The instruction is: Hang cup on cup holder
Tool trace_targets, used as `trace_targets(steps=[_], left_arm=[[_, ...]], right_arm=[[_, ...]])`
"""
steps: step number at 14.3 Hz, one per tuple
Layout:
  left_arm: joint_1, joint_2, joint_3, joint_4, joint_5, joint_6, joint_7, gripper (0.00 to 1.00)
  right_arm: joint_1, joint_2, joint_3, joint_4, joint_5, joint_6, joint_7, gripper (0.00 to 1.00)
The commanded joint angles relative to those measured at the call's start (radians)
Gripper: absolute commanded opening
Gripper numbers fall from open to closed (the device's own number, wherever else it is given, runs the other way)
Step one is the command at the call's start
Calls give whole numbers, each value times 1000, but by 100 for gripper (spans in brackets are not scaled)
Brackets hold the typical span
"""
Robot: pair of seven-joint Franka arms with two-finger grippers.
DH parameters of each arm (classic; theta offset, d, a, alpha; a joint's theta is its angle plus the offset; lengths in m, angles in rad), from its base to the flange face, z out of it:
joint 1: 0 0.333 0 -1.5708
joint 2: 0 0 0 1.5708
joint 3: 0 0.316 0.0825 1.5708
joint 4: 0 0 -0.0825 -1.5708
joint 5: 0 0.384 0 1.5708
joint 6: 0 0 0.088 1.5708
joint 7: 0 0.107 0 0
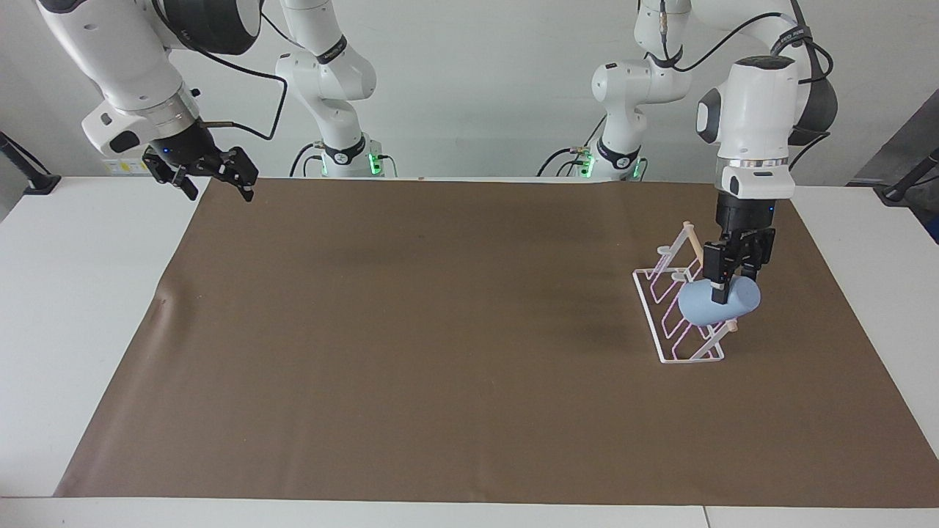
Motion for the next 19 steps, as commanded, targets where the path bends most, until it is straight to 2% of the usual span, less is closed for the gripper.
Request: trace_targets(steps=[1,5,11,12,13,14,15,19], left_arm=[[13,3,-4,-27,26,46,5,0],[25,-3,-5,-81,75,69,5,0],[26,-14,-5,-124,76,80,2,0],[26,-14,-7,-124,76,80,2,3],[26,-14,-7,-124,76,78,4,33],[25,-14,-7,-124,76,74,5,82],[23,-12,-7,-119,76,68,8,100],[26,-3,-5,-75,76,40,48,100]], right_arm=[[8,-34,-14,-42,-20,28,14,100],[0,-37,-14,-31,-17,28,19,100],[10,-41,-9,-33,-6,14,13,100],[8,-41,-9,-31,-6,14,13,100],[8,-41,-9,-33,-6,14,13,100],[8,-41,-9,-33,-6,14,13,100],[8,-41,-9,-33,-6,14,13,100],[8,-41,-9,-33,-6,14,13,100]])
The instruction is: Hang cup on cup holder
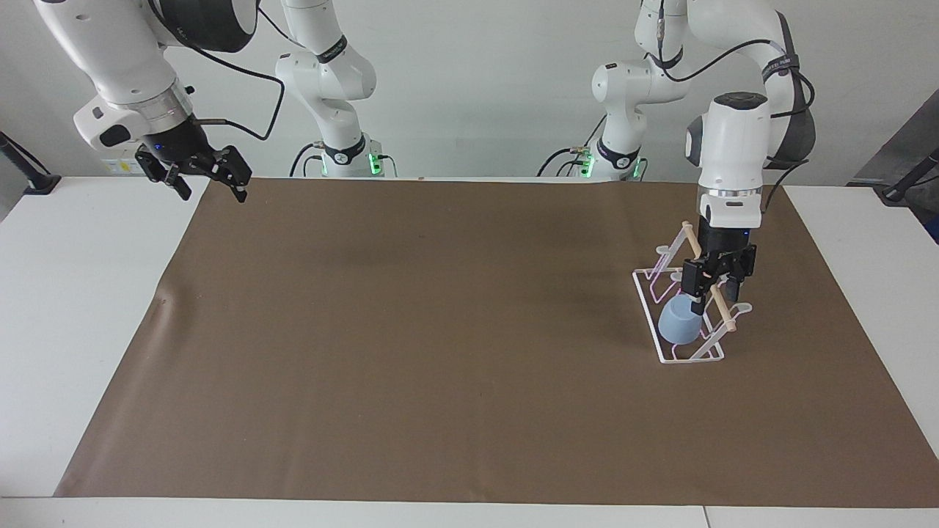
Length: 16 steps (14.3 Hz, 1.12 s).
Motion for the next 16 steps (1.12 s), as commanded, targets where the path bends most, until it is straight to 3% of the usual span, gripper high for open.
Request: trace_targets(steps=[1,7,10,16], left_arm=[[15,-13,-7,34,22,-56,53,100],[1,-22,-15,105,-25,-225,101,100],[12,-17,-9,176,-183,-345,318,100],[24,-22,-6,341,-219,-702,508,100]], right_arm=[[1,-26,1,-30,-6,13,12,100],[2,-26,1,-31,-6,13,12,100],[2,-26,1,-31,-6,13,12,100],[1,-26,1,-31,-6,13,12,100]])
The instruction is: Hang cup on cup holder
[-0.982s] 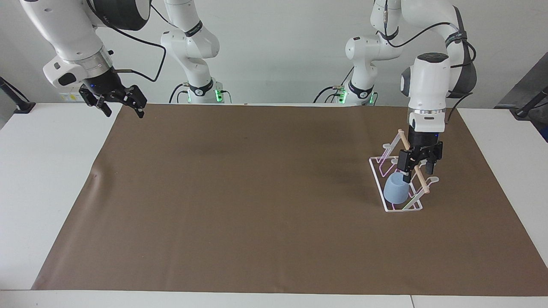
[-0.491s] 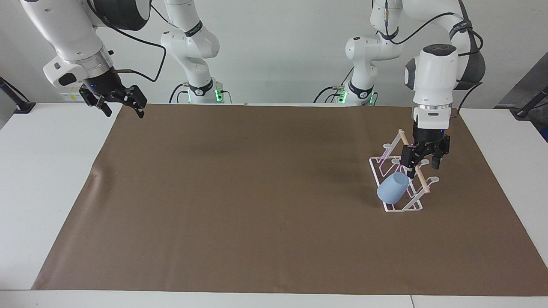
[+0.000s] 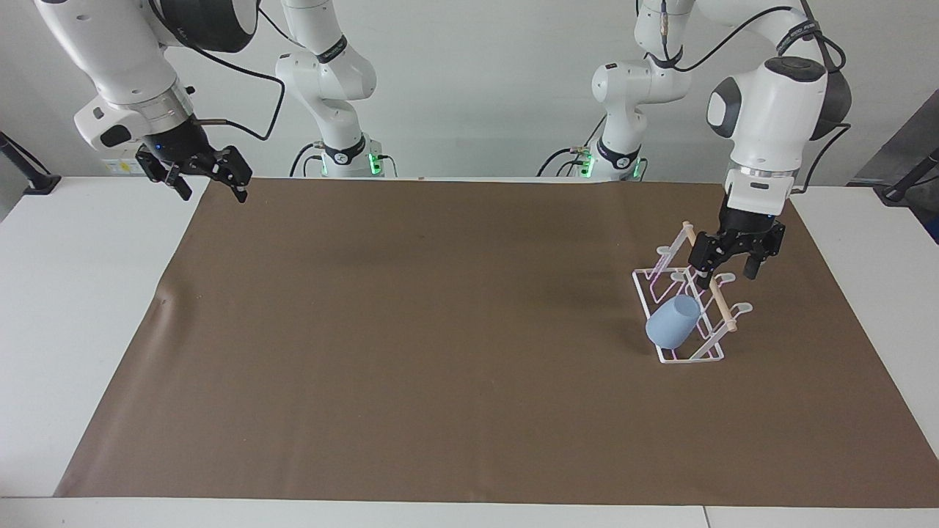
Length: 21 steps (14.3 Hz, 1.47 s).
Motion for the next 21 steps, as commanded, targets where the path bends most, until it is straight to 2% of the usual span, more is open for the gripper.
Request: trace_targets(steps=[1,6,8,14,21], left_arm=[[3,-4,-11,105,-24,-198,90,100],[1,-4,-16,245,-38,-456,170,100],[9,-4,-16,286,-65,-509,170,100],[44,-24,0,259,-95,-503,210,100],[44,-27,0,265,-81,-558,283,100]], right_arm=[[0,-26,1,-31,-6,13,12,100],[0,-26,1,-31,-6,13,12,100],[0,-26,1,-29,-6,13,12,100],[0,-26,1,-31,-6,13,12,100],[2,-26,1,-31,-6,13,12,100]])
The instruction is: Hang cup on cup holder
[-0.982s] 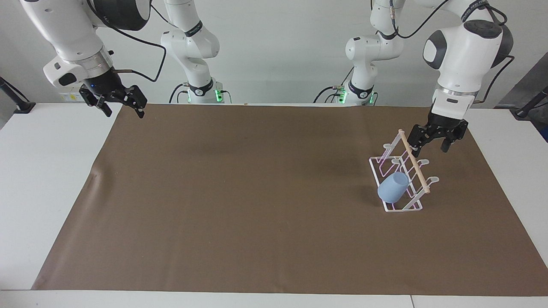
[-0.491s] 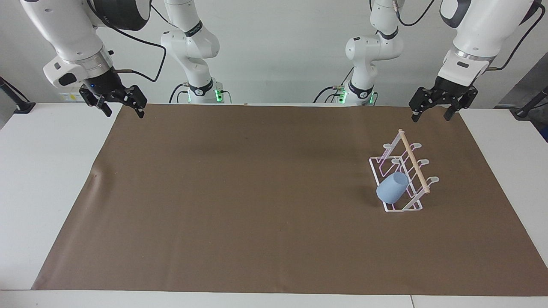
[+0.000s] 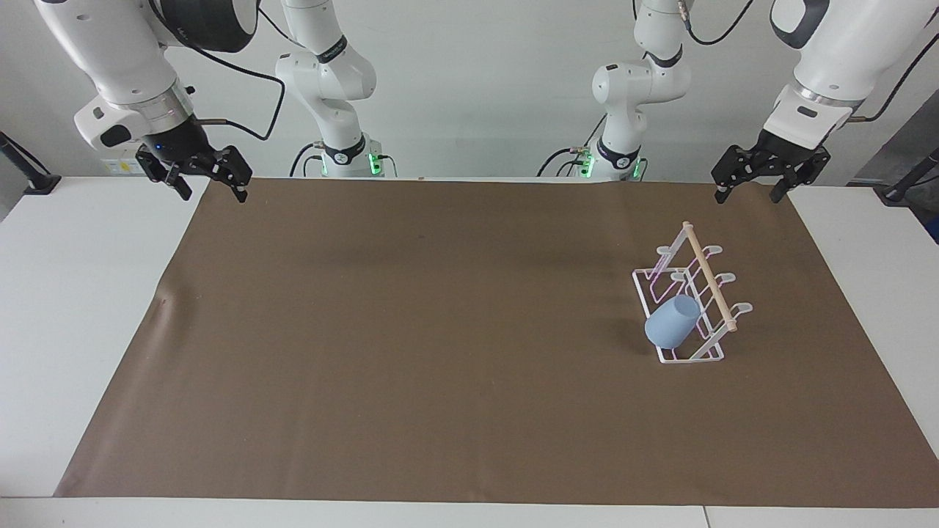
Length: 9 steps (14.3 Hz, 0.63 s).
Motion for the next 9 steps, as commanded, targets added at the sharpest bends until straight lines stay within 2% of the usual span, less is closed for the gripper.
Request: trace_targets(steps=[1,3,9], left_arm=[[9,-16,-5,-6,-4,-20,26,100],[40,-17,-23,-9,-6,-30,29,100],[-66,-20,60,-12,-6,-31,30,100]], right_arm=[[0,-25,1,-29,-6,13,12,100],[2,-25,1,-30,-6,13,12,100],[0,-25,1,-30,-6,13,12,100]])
